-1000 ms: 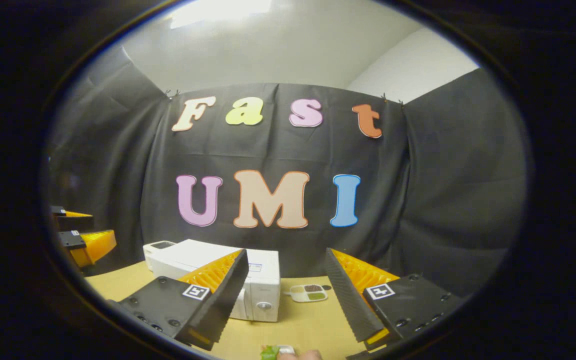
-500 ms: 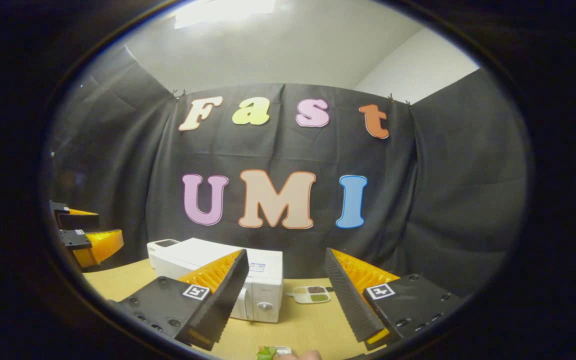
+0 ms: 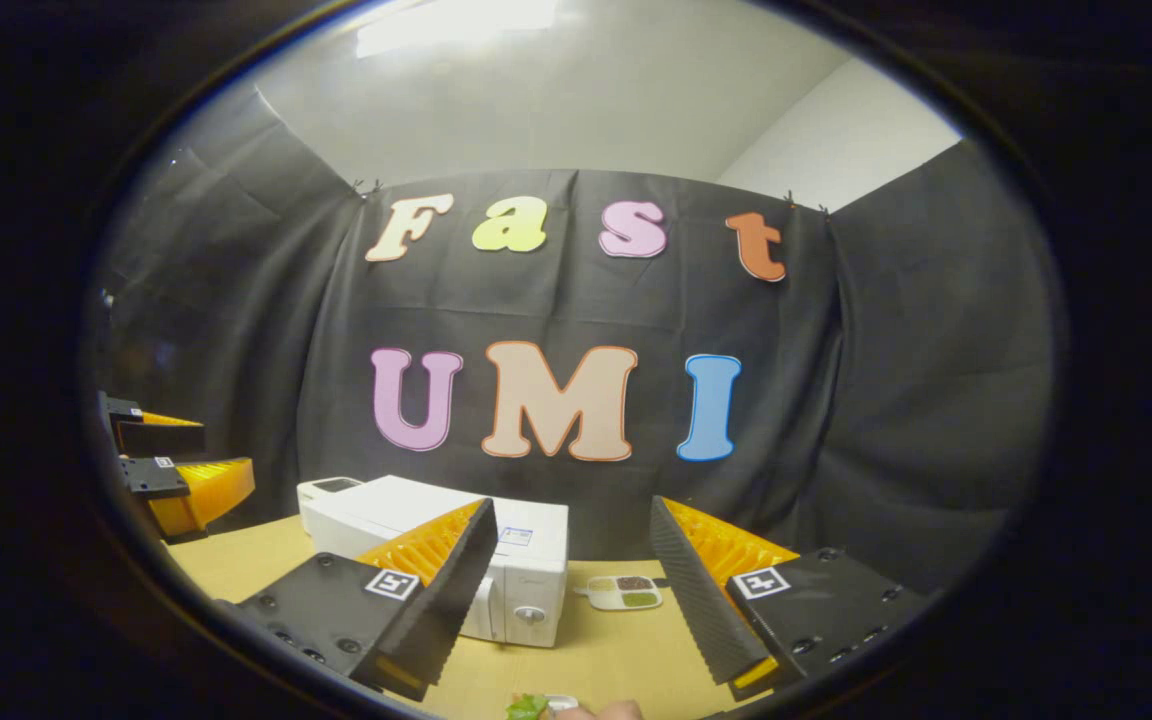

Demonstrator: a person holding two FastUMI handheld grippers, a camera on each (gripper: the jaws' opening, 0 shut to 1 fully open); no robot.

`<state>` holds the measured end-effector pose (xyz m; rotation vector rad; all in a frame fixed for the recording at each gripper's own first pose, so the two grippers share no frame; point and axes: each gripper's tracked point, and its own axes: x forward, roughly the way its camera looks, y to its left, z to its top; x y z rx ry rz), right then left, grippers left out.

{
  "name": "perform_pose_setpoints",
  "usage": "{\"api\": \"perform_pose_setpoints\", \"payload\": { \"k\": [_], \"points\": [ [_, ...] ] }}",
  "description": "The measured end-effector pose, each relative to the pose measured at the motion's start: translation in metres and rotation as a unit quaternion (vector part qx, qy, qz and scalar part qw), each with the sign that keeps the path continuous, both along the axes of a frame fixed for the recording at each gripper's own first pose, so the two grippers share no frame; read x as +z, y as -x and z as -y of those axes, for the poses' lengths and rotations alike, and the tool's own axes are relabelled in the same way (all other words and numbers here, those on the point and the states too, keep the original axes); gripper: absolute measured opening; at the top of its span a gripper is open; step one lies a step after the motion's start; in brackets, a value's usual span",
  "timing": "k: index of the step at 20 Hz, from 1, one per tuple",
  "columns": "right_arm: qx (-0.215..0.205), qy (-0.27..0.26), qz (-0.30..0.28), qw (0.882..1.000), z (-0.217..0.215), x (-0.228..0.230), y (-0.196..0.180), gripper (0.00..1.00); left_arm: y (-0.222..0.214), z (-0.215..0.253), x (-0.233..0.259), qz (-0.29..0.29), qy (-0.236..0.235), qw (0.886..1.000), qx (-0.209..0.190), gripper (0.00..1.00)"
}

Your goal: Open the microwave oven with the left hand, put the food in, and close the microwave oven.

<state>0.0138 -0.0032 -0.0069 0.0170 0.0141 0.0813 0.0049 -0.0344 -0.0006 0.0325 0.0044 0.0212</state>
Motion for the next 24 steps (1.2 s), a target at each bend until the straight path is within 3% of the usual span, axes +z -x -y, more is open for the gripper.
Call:
{"api": "perform_pose_setpoints", "payload": {
  "k": [7, 11, 15, 18, 24],
  "points": [
    [0.004, 0.001, -0.002, 1.000, -0.001, 0.000, -0.003, 0.97, -0.006, 0.004, 0.007, 0.008, -0.007, 1.000, 0.000, 0.96],
    [0.002, 0.003, -0.005, 1.000, 0.006, 0.002, -0.003, 0.97, -0.035, 0.017, 0.001, 0.023, -0.031, 0.999, -0.019, 0.96],
    [-0.015, 0.020, -0.018, 1.000, 0.029, -0.002, 0.005, 0.96, -0.069, 0.055, -0.058, -0.032, 0.004, 0.998, -0.056, 0.96],
    [-0.038, 0.044, -0.025, 0.998, 0.057, -0.002, 0.020, 0.96, -0.098, 0.086, -0.107, -0.065, 0.006, 0.994, -0.083, 0.96],
    [-0.091, 0.067, -0.066, 0.991, 0.108, -0.016, 0.050, 0.96, -0.137, 0.155, -0.232, -0.192, 0.015, 0.972, -0.133, 0.98]
  ]
}}
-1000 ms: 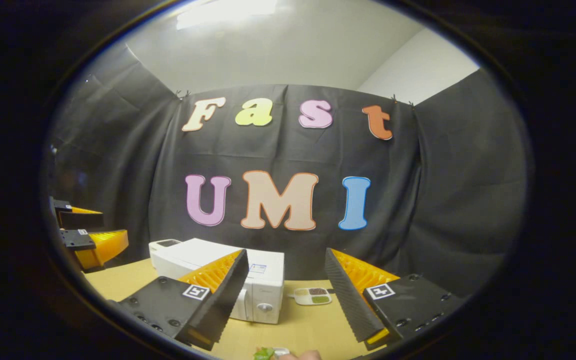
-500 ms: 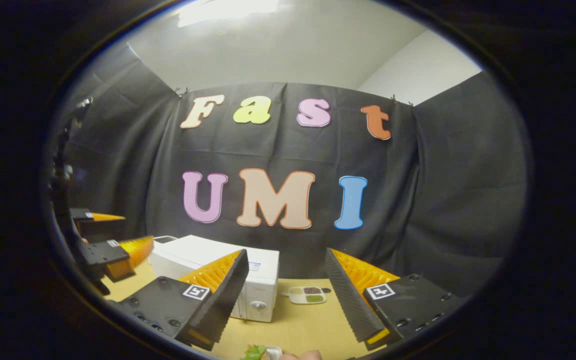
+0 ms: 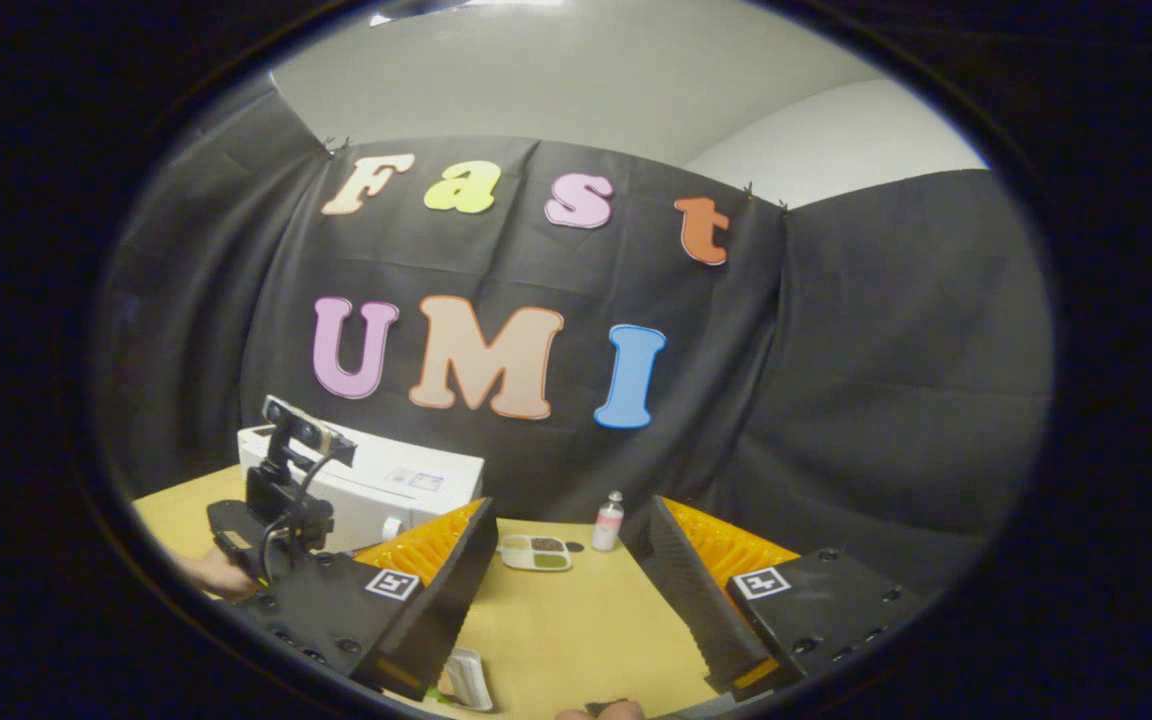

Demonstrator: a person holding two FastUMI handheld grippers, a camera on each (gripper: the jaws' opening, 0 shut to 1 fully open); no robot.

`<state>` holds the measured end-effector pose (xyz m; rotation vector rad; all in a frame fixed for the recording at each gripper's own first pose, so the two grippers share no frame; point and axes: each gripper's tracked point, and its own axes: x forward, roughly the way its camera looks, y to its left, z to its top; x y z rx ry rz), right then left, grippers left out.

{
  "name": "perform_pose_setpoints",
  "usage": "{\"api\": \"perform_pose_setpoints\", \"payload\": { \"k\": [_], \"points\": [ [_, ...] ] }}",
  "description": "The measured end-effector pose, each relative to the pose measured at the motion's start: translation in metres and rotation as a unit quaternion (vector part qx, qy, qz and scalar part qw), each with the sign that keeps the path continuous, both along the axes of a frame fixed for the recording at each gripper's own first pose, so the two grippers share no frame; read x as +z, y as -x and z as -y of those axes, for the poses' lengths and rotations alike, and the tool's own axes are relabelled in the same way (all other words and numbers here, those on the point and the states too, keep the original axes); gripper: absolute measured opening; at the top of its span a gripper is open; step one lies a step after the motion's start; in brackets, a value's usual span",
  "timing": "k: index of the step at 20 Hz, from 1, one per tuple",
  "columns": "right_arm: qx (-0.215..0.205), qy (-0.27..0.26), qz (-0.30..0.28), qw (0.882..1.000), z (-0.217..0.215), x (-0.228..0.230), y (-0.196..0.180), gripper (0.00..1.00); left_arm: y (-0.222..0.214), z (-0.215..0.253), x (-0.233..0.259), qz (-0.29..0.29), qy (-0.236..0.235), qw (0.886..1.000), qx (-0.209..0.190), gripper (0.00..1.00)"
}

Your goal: Open the microwave oven with the left hand, put the food in, and close the microwave oven.

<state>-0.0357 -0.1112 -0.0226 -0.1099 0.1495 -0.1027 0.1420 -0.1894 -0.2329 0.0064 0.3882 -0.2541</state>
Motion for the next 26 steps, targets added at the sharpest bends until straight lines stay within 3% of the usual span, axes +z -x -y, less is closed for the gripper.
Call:
{"api": "perform_pose_setpoints", "payload": {
  "k": [4, 12, 14, 15, 17, 24, 26],
  "points": [
    [-0.020, -0.002, -0.017, 1.000, 0.017, -0.007, 0.010, 0.97, -0.011, 0.018, -0.023, -0.029, 0.001, 1.000, -0.004, 0.98],
    [-0.032, -0.004, -0.036, 0.999, 0.031, -0.020, 0.017, 0.97, -0.030, 0.028, -0.029, -0.019, -0.008, 1.000, 0.001, 0.97],
    [-0.034, -0.007, -0.038, 0.999, 0.032, -0.022, 0.016, 0.97, -0.036, 0.022, -0.031, -0.019, -0.017, 1.000, 0.010, 0.80],
    [-0.034, -0.009, -0.039, 0.999, 0.032, -0.022, 0.014, 0.97, -0.039, 0.024, -0.034, -0.022, -0.005, 1.000, 0.007, 0.57],
    [-0.036, -0.010, -0.037, 0.999, 0.035, -0.022, 0.014, 0.97, -0.035, 0.026, -0.031, -0.034, 0.005, 0.999, 0.005, 0.29],
    [-0.030, -0.030, -0.035, 0.999, 0.025, -0.024, 0.010, 0.97, -0.032, 0.029, -0.032, -0.045, 0.041, 0.998, -0.030, 0.05],
    [-0.021, -0.030, -0.032, 0.999, 0.018, -0.023, 0.009, 0.97, -0.029, 0.029, -0.034, -0.047, 0.022, 0.998, -0.047, 0.01]
  ]
}}
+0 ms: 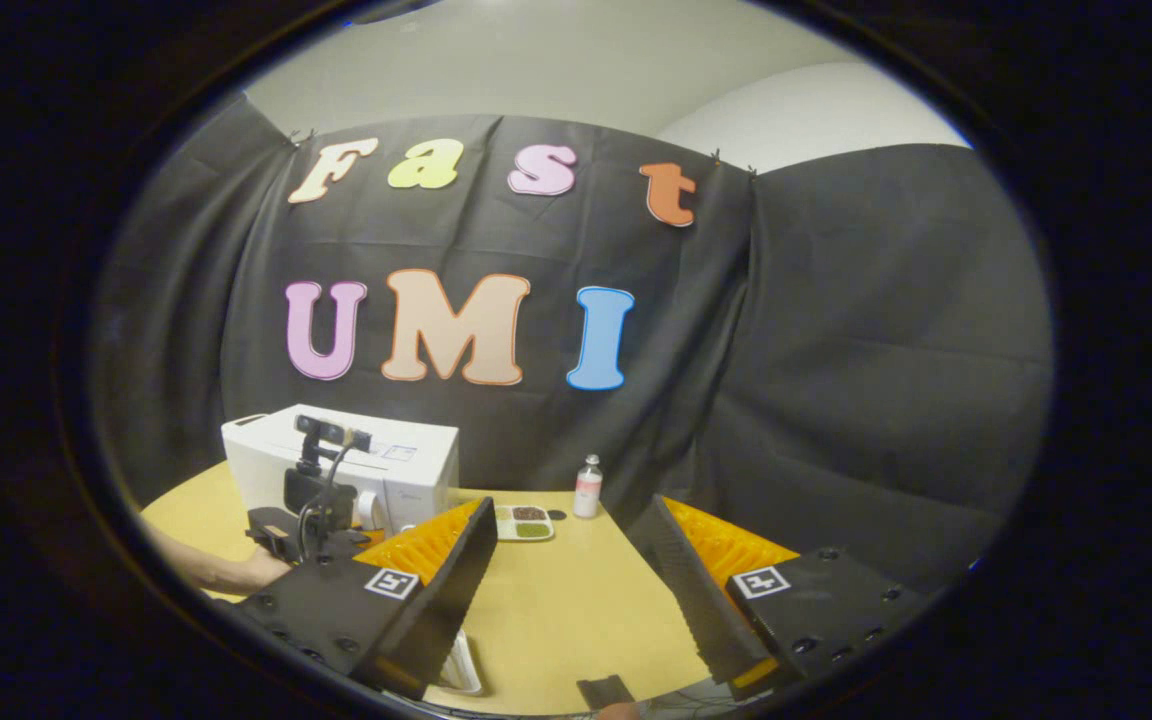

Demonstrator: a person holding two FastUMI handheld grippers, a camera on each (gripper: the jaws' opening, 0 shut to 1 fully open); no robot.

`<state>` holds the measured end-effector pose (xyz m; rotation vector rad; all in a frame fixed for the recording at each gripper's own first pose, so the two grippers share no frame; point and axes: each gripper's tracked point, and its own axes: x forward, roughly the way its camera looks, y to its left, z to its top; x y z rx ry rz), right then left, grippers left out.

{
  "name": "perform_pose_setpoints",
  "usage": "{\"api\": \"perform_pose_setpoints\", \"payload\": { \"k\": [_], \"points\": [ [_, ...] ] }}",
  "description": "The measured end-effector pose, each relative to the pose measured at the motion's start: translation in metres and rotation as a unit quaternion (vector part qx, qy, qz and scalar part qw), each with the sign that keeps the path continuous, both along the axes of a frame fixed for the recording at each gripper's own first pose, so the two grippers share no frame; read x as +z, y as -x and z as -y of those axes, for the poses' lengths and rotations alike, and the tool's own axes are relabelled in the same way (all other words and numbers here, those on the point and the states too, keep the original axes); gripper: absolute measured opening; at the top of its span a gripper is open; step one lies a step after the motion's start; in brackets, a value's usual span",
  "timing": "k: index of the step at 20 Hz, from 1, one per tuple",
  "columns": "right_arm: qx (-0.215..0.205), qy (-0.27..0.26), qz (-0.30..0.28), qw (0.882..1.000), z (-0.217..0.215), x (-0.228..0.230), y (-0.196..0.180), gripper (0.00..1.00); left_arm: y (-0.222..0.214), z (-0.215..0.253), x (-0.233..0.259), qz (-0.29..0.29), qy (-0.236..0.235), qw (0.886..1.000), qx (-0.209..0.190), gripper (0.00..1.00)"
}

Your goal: Open the microwave oven with the left hand, put the food in, and close the microwave oven.

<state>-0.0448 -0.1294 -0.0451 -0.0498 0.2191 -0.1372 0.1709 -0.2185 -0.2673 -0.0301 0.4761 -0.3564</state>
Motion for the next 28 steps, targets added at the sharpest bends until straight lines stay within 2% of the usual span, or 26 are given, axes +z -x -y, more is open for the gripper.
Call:
{"api": "perform_pose_setpoints", "payload": {
  "k": [2, 3, 5, 9, 12, 14, 19, 25, 28],
  "points": [
    [0.007, 0.002, 0.006, 1.000, -0.004, 0.003, -0.002, 0.97, 0.003, 0.000, 0.000, -0.004, -0.001, 1.000, -0.008, 0.01],
    [0.010, 0.002, 0.008, 1.000, -0.007, 0.004, -0.003, 0.97, 0.016, -0.002, -0.005, -0.019, 0.011, 1.000, -0.006, 0.01],
    [0.014, -0.001, 0.010, 1.000, -0.012, 0.002, -0.005, 0.97, 0.045, -0.009, 0.010, 0.010, 0.032, 0.999, -0.018, 0.01],
    [0.045, -0.036, -0.003, 0.998, -0.041, -0.014, -0.010, 0.97, 0.115, -0.038, 0.005, -0.007, 0.043, 0.998, -0.033, 0.00],
    [0.073, -0.057, -0.016, 0.996, -0.068, -0.026, -0.010, 0.97, 0.157, -0.071, 0.007, -0.002, 0.030, 0.999, -0.032, 0.01],
    [0.094, -0.071, -0.022, 0.993, -0.088, -0.036, -0.009, 0.97, 0.178, -0.093, 0.005, -0.009, 0.023, 1.000, -0.019, 0.01],
    [0.135, -0.063, -0.062, 0.987, -0.121, -0.083, -0.001, 0.97, 0.217, -0.147, 0.002, -0.030, -0.005, 0.999, 0.023, 0.01],
    [0.160, -0.057, -0.104, 0.980, -0.146, -0.131, 0.008, 0.97, 0.240, -0.211, -0.002, -0.044, -0.028, 0.993, 0.101, 0.01],
    [0.172, -0.057, -0.125, 0.975, -0.156, -0.158, 0.015, 0.98, 0.246, -0.238, -0.004, -0.035, -0.037, 0.992, 0.115, 0.02]
  ]
}}
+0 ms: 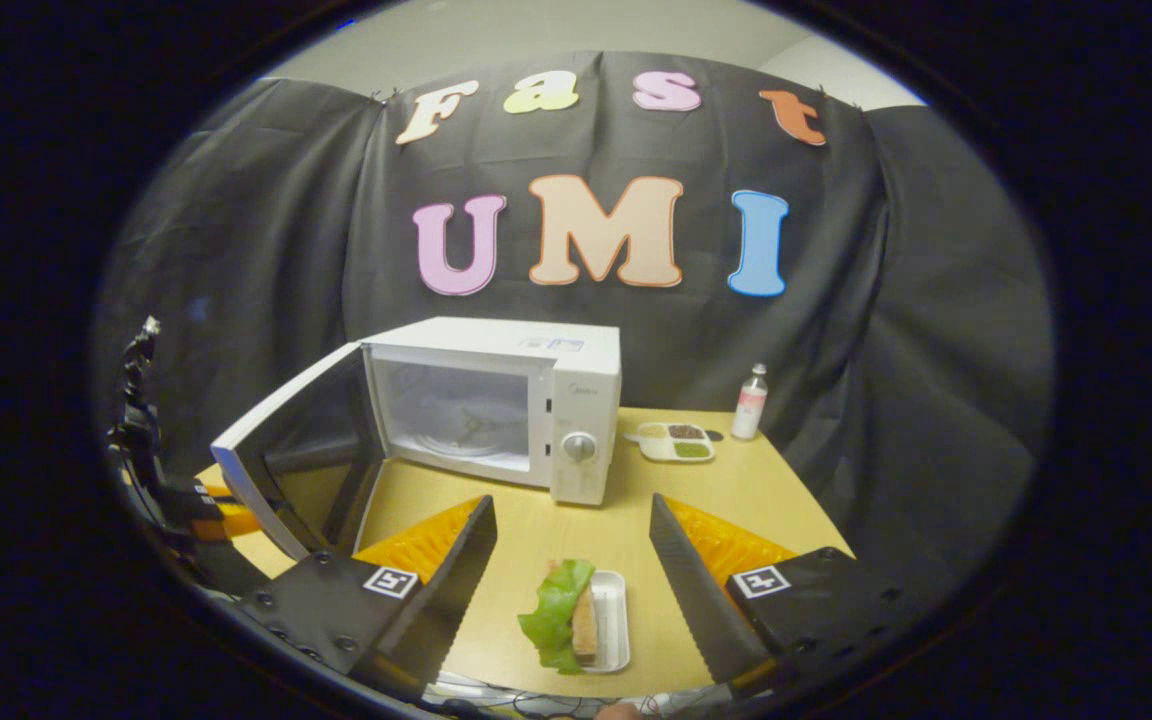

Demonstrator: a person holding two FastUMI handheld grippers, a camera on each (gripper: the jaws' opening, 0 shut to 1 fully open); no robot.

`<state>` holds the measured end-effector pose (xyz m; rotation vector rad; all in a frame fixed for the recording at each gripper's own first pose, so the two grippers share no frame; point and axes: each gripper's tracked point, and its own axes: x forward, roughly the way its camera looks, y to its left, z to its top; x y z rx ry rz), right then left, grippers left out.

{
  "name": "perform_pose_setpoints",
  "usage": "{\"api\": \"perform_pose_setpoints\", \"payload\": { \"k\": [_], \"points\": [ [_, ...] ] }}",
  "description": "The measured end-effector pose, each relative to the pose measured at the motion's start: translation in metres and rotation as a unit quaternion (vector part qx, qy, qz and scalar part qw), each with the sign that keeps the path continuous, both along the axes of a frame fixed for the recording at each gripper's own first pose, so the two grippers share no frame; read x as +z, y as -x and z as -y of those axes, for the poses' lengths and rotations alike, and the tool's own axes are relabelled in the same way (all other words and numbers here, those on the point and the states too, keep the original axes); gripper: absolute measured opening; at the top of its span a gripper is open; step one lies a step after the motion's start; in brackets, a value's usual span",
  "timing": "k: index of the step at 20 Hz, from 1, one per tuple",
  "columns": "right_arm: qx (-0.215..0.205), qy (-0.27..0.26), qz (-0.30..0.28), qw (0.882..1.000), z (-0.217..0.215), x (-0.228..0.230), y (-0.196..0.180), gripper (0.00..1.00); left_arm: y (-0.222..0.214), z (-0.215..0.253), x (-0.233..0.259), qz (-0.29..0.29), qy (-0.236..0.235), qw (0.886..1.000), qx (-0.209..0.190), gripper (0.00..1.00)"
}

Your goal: Open the microwave oven with the left hand, put the food in, and close the microwave oven.

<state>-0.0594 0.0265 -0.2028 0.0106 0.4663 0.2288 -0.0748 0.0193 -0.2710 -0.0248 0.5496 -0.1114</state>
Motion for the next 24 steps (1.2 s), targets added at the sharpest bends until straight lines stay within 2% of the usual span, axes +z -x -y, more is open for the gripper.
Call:
{"api": "perform_pose_setpoints", "payload": {
  "k": [2, 5, 7, 11, 16, 17, 18, 19, 20, 21, 24],
  "points": [
    [0.004, 0.004, -0.019, 1.000, -0.002, -0.019, 0.006, 0.97, 0.003, -0.025, -0.006, -0.011, -0.013, 1.000, 0.022, 0.00],
    [0.007, 0.015, -0.047, 0.999, -0.001, -0.047, 0.016, 0.98, 0.010, -0.050, -0.007, -0.019, 0.032, 0.998, 0.050, 0.01],
    [0.010, 0.020, -0.064, 0.998, 0.000, -0.062, 0.022, 0.98, 0.006, -0.057, -0.006, -0.022, 0.046, 0.997, 0.060, 0.01],
    [0.013, 0.036, -0.081, 0.996, 0.004, -0.084, 0.025, 0.98, 0.006, -0.063, -0.009, -0.020, 0.037, 0.998, 0.046, 0.01],
    [0.024, 0.050, -0.131, 0.990, 0.009, -0.126, 0.029, 0.99, 0.008, -0.068, -0.011, -0.025, 0.055, 0.997, 0.041, 0.02],
    [0.020, 0.048, -0.143, 0.988, 0.009, -0.136, 0.029, 0.98, 0.008, -0.070, -0.012, -0.027, 0.060, 0.997, 0.044, 0.08],
    [0.019, 0.042, -0.156, 0.987, 0.006, -0.143, 0.030, 0.97, 0.009, -0.070, -0.012, -0.029, 0.060, 0.997, 0.046, 0.07],
    [0.014, 0.036, -0.168, 0.985, 0.006, -0.150, 0.032, 0.94, 0.009, -0.068, -0.012, -0.029, 0.064, 0.997, 0.045, 0.27],
    [0.011, 0.029, -0.178, 0.984, 0.005, -0.154, 0.033, 0.85, 0.009, -0.063, -0.013, -0.035, 0.066, 0.996, 0.040, 0.32],
    [0.012, 0.023, -0.190, 0.981, 0.001, -0.159, 0.036, 0.81, 0.011, -0.059, -0.012, -0.041, 0.063, 0.997, 0.033, 0.38],
    [0.009, 0.020, -0.201, 0.979, -0.001, -0.161, 0.036, 0.53, 0.009, -0.055, -0.015, -0.042, 0.047, 0.998, 0.022, 0.39]
  ]
}}
